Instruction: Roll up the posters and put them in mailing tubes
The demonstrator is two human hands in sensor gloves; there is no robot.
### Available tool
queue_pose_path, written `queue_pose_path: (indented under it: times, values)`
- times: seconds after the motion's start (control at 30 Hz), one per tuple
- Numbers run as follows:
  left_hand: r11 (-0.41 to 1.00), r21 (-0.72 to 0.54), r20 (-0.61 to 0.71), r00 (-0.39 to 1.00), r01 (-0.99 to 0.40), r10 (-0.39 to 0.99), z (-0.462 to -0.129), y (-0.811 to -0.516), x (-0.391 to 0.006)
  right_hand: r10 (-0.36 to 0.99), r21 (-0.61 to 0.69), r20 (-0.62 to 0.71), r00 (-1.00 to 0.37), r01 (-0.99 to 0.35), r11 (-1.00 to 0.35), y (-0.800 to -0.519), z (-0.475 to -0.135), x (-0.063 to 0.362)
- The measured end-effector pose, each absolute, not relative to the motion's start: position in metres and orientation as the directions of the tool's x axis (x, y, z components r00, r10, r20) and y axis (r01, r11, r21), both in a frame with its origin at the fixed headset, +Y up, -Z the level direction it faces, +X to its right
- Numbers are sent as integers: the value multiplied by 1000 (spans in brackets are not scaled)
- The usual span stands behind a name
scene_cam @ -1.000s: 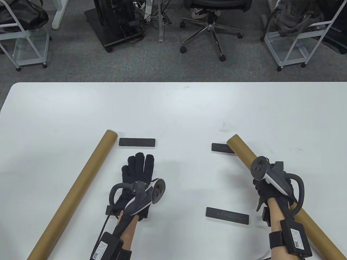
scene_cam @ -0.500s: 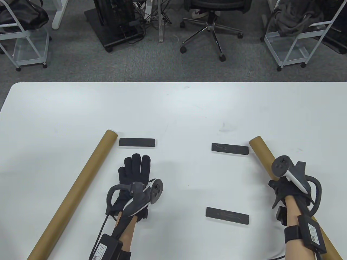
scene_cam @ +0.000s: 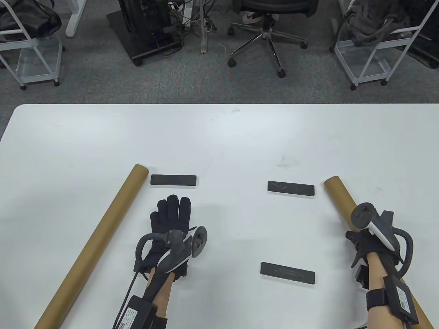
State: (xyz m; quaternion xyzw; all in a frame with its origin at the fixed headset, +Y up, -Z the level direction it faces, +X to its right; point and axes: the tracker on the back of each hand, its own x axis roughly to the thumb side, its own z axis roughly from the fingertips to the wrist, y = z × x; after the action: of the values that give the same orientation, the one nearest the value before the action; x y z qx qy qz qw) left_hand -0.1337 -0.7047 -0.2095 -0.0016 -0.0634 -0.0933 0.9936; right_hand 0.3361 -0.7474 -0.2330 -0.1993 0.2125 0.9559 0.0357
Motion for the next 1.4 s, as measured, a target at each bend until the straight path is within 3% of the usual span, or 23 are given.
queue_pose_path:
  times: [0.23, 0.47, 0.8, 0.97, 1.4]
  values:
    - [983, 10, 129, 975, 183, -182, -210, -705, -134, 0, 357, -360, -933, -138, -924, -732, -229, 323]
    - [983, 18, 142, 973, 184, -184, -211, -705, -133, 62, 229, -206, -977, -110, -967, -707, -220, 281]
    - [983, 17, 160, 970, 185, -185, -210, -706, -131, 116, 145, -3, -993, -115, -983, -709, -206, 221]
    - [982, 11, 159, 969, 191, -190, -207, -707, -133, 54, 167, 26, -998, -49, -985, -719, -201, 215]
    - [983, 9, 156, 971, 181, -180, -206, -707, -133, 102, 144, 34, -994, -96, -985, -716, -196, 223]
